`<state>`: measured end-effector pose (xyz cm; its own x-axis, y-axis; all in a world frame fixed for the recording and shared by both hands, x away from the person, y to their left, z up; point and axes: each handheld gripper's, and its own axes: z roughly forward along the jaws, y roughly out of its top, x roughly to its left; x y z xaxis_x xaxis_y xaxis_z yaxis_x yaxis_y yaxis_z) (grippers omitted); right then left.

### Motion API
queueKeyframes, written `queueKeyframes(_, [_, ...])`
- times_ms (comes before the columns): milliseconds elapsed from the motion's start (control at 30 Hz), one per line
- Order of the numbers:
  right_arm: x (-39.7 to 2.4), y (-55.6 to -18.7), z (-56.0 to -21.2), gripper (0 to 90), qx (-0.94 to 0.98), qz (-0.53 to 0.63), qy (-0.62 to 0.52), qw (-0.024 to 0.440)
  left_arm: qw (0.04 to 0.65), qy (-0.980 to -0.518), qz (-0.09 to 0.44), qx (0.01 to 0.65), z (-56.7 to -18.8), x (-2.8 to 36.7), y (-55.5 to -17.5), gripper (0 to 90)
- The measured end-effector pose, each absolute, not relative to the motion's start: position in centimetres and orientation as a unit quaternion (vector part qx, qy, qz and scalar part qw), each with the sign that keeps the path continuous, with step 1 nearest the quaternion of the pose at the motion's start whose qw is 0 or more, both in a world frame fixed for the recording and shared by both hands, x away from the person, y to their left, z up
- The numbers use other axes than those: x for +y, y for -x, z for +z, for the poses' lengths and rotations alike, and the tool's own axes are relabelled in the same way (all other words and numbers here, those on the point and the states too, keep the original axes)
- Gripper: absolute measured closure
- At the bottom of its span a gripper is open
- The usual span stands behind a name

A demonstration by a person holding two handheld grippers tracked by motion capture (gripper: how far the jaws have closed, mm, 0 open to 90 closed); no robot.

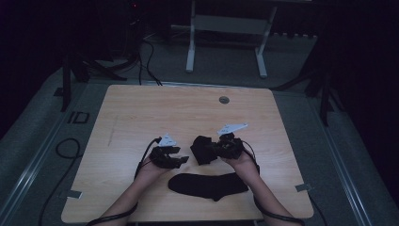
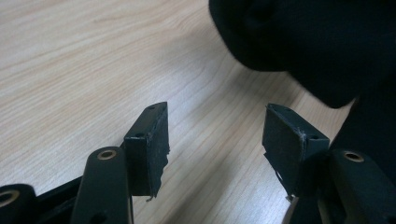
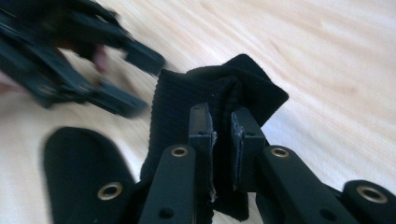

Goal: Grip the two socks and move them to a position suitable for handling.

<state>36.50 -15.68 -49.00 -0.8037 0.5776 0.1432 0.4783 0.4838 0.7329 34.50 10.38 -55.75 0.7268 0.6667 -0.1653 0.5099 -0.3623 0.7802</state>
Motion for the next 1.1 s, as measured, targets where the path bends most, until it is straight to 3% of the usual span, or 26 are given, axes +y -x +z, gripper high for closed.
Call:
queueKeyframes(167, [-15.6,-35.2,-47.4,80.9,0.862,0.424,-0.276,0.042,0.463,-0.806,0.099,0.356,-54.7,11.3,-34.5,41.5])
queueKeyframes(433, [-15.2,-33.7,-47.4,80.9,0.872,0.422,-0.246,0.033,0.538,-0.768,0.052,0.343,-52.6,12.6,-34.6,44.1])
queueKeyframes(533, [-14.8,-33.4,-47.6,80.8,0.877,0.419,-0.234,0.035,0.535,-0.776,0.042,0.331,-52.3,12.3,-34.6,46.6])
queueKeyframes(667, [-14.3,-33.1,-47.6,80.8,0.881,0.414,-0.224,0.040,0.529,-0.784,0.024,0.325,-52.5,12.0,-35.0,58.0])
queueKeyframes(867, [-14.5,-33.3,-47.5,80.9,0.879,0.417,-0.226,0.041,0.543,-0.782,-0.016,0.308,-52.7,11.6,-34.9,89.8])
queueKeyframes(1100, [-15.1,-33.4,-47.4,80.8,0.878,0.417,-0.231,0.045,0.509,-0.802,0.040,0.311,-52.2,11.2,-34.1,90.0])
